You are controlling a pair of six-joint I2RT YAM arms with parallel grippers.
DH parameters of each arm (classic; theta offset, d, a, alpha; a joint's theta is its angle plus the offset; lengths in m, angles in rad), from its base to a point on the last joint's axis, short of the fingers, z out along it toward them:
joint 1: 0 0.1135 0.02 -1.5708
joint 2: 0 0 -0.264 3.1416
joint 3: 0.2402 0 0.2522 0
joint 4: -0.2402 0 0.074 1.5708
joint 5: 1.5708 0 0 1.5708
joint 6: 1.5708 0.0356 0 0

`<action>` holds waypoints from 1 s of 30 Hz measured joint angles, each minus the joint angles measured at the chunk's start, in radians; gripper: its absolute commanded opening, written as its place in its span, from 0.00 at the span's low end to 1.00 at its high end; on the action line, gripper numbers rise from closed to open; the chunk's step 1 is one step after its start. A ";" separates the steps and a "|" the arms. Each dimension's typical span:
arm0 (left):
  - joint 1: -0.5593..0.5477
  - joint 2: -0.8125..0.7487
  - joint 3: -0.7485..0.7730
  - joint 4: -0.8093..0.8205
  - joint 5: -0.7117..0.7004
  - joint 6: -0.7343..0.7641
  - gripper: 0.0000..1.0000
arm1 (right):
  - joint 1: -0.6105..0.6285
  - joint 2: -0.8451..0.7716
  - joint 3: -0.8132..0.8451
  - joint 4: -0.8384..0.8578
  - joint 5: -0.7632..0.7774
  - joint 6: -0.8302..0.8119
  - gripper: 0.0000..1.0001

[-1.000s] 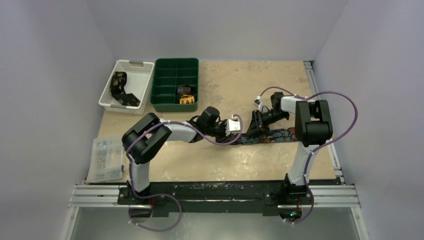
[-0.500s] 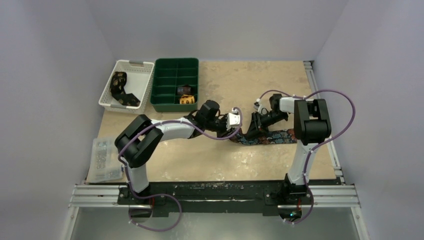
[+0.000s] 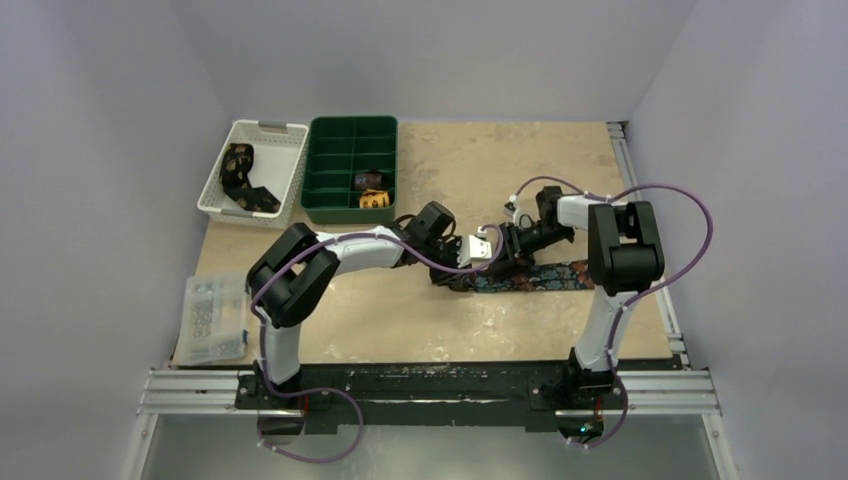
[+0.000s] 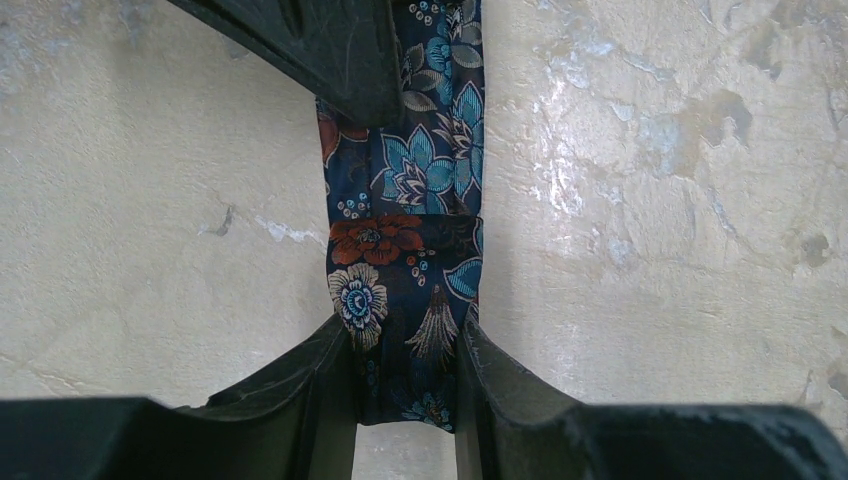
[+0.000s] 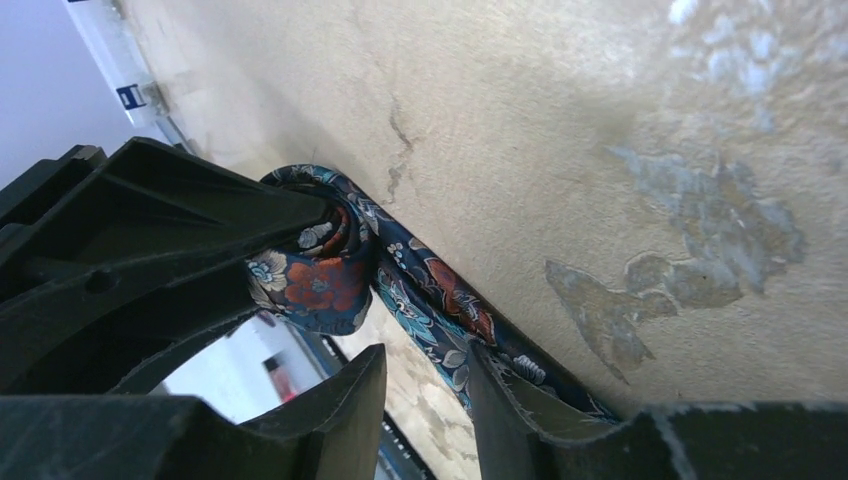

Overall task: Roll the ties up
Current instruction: Roll the tie at the center of the board.

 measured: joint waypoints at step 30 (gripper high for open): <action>-0.060 0.042 0.129 -0.173 -0.174 -0.035 0.24 | 0.120 -0.061 -0.113 0.283 -0.156 0.162 0.00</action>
